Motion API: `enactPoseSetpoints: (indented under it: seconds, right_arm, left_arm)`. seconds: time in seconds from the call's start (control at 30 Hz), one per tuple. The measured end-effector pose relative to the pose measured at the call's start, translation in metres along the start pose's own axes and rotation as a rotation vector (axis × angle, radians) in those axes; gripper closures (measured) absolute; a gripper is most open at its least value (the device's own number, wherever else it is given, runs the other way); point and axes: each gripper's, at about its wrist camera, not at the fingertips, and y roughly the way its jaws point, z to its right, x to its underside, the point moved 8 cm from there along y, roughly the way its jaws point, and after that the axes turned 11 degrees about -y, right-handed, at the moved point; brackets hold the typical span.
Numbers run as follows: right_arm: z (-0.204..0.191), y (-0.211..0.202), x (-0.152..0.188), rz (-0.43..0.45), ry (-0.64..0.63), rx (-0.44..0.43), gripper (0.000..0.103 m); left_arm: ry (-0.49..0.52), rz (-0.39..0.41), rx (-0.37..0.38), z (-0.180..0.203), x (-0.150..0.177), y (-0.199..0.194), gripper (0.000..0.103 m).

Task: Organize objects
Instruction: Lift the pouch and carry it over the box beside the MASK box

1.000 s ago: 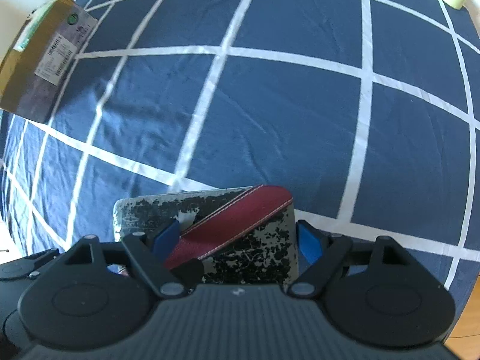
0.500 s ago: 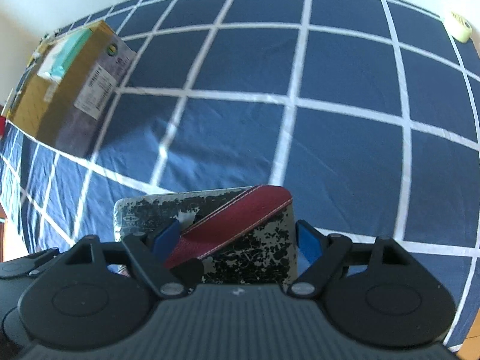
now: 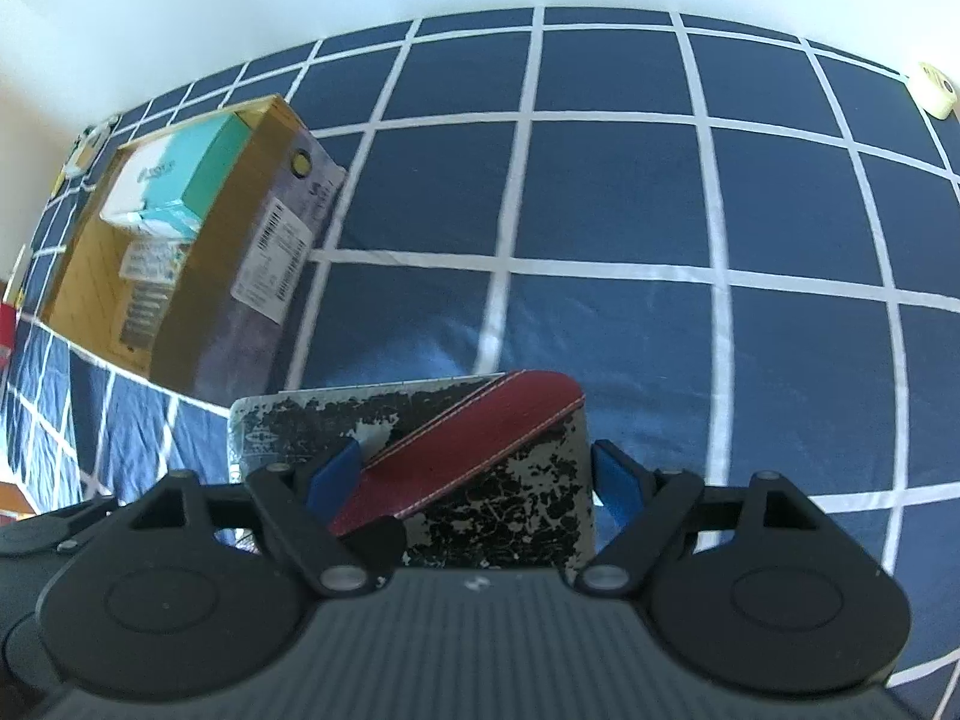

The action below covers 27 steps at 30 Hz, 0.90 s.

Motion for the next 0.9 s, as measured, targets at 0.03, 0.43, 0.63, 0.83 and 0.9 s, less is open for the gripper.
enactPoseSetpoints:
  seconds: [0.03,0.43,0.63,0.83,0.9]
  right_arm:
    - [-0.006,0.001,-0.002,0.004,0.013,0.002,0.021]
    - [-0.043,0.007,-0.018,0.034,0.090,0.023,0.021]
    - [-0.048,0.009,-0.023,0.033,0.078,0.017,0.022]
    - [-0.053,0.007,-0.026,0.037,0.081,0.009,0.024]
    - [-0.056,0.006,-0.028,0.042,0.078,0.009,0.024]
  left_arm:
    - [0.014,-0.003,0.000,-0.004,-0.002,-0.001,0.021]
    - [0.092,-0.013,0.000,-0.030,-0.025,-0.006,0.021]
    - [0.088,-0.003,-0.003,-0.035,-0.030,-0.007,0.022]
    - [0.085,0.010,-0.005,-0.040,-0.034,-0.012,0.022]
    - [0.089,0.013,-0.004,-0.043,-0.037,-0.015,0.022]
